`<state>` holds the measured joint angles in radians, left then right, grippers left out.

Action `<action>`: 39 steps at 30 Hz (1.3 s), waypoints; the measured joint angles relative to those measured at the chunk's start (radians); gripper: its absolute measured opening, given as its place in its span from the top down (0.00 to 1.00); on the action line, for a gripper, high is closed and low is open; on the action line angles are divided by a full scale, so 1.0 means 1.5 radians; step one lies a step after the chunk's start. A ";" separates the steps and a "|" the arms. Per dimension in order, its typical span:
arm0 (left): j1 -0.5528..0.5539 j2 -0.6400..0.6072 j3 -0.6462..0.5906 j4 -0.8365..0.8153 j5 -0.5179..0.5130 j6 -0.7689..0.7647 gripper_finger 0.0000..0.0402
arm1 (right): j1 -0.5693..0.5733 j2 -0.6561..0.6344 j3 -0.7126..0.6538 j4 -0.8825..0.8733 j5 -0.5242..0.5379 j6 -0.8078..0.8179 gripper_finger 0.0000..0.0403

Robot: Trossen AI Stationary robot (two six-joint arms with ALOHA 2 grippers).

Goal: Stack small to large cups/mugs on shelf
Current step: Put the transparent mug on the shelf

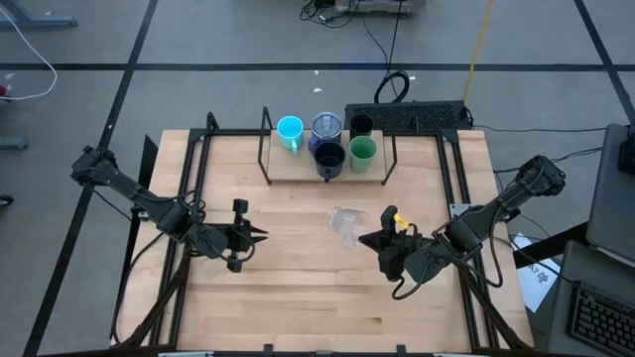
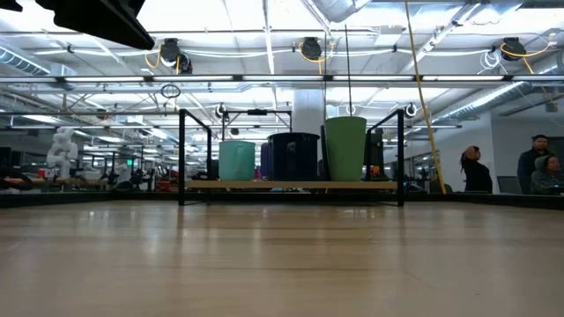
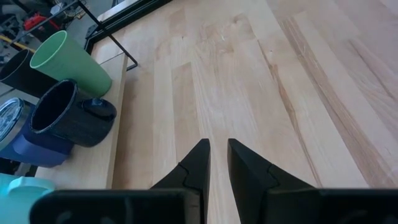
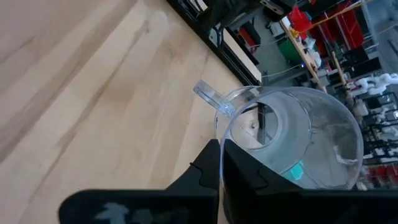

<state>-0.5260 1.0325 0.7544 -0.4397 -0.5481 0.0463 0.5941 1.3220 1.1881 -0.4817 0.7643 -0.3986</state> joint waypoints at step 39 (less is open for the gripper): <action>0.001 0.001 0.000 0.234 0.033 0.079 0.86 | -0.004 0.000 -0.001 0.160 0.001 0.551 1.00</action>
<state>-0.5240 1.0344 0.7547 -0.0893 -0.4980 0.1654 0.5874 1.3224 1.1873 -0.2424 0.7656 0.4279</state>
